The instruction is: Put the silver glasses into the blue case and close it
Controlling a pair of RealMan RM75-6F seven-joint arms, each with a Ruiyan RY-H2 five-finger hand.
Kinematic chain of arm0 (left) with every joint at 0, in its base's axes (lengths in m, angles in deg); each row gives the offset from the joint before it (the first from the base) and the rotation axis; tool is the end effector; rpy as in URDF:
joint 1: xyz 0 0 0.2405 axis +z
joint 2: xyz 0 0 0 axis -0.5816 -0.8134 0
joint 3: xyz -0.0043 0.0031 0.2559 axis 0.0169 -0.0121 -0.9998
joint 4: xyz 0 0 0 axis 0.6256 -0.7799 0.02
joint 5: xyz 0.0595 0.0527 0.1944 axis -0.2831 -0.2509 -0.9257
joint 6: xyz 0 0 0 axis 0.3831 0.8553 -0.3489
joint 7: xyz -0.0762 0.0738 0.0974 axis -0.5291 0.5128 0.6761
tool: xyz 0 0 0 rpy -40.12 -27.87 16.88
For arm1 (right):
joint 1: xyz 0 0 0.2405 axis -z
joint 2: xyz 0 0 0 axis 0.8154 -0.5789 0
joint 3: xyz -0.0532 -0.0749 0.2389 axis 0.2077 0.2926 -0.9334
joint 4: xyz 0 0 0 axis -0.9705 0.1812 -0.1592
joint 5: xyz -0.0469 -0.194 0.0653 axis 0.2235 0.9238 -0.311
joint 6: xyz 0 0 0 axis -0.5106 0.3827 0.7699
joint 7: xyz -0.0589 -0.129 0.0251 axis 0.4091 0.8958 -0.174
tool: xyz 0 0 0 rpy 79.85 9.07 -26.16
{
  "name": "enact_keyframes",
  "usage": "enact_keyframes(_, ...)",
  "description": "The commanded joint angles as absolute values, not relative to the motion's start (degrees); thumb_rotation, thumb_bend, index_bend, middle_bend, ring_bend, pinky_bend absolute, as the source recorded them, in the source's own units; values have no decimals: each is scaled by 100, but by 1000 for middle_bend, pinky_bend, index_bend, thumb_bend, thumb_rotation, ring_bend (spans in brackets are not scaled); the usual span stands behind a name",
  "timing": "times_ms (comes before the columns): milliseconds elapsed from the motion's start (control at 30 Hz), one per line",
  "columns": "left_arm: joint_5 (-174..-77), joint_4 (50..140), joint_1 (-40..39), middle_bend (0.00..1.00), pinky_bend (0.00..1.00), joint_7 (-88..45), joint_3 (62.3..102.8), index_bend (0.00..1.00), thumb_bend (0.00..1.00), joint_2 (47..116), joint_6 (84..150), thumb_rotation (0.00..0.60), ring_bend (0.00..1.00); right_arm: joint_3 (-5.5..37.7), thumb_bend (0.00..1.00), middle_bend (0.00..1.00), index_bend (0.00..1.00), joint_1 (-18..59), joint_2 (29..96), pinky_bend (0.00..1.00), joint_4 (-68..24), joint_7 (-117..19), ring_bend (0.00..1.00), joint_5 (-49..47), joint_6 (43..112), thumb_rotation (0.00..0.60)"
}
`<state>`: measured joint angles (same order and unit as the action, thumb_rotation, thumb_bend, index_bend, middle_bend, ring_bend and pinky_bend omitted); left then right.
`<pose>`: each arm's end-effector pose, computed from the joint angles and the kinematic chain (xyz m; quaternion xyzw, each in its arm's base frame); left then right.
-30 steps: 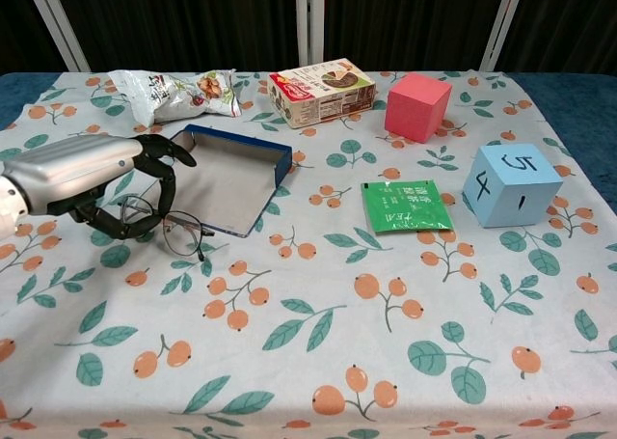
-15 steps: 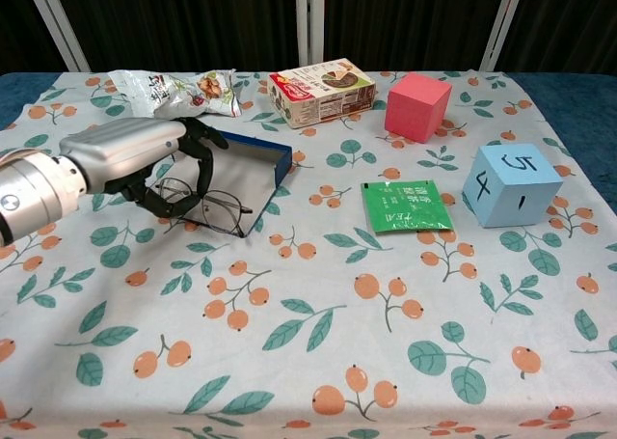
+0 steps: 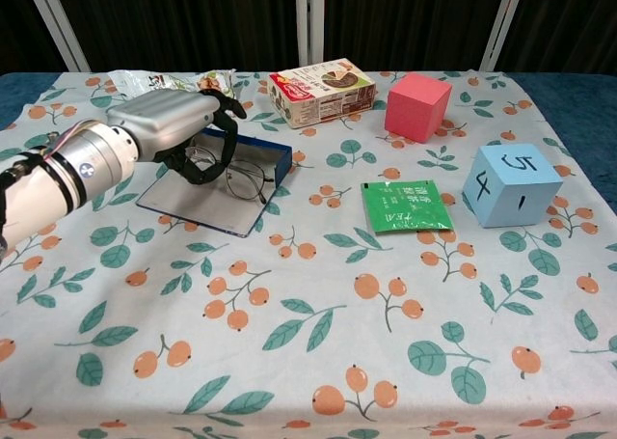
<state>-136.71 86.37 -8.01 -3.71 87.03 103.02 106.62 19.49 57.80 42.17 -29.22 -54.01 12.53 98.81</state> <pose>-0.1419 0.3601 -0.0740 -0.7575 -0.3202 -0.3724 0.4301 -0.3835 -0.1430 0.2102 0.5003 -0.4034 0.3209 0.6957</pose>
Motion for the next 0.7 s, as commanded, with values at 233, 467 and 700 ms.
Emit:
enact_keyframes(233,-13303,8303,-1040,118,182,-503,8871,645,464,10398,10253,600,53,1944,176,0,0,5787,4193,0,-2944,-5403,0,1269,9895,600)
enact_keyframes(467,-13250,8109,-1199,118,182,-521,8915,645,472,10416,10190,600,53,1920,176,0,0,5797,4164,0,-2983,-5398,0,1253,9917,600)
enact_keyframes(700,-13210,7982,-1302,118,182,-547,8907,645,476,10453,10153,600,53,1924,176,0,0,5777,4177,0,-2993,-5371,0,1261,9886,600)
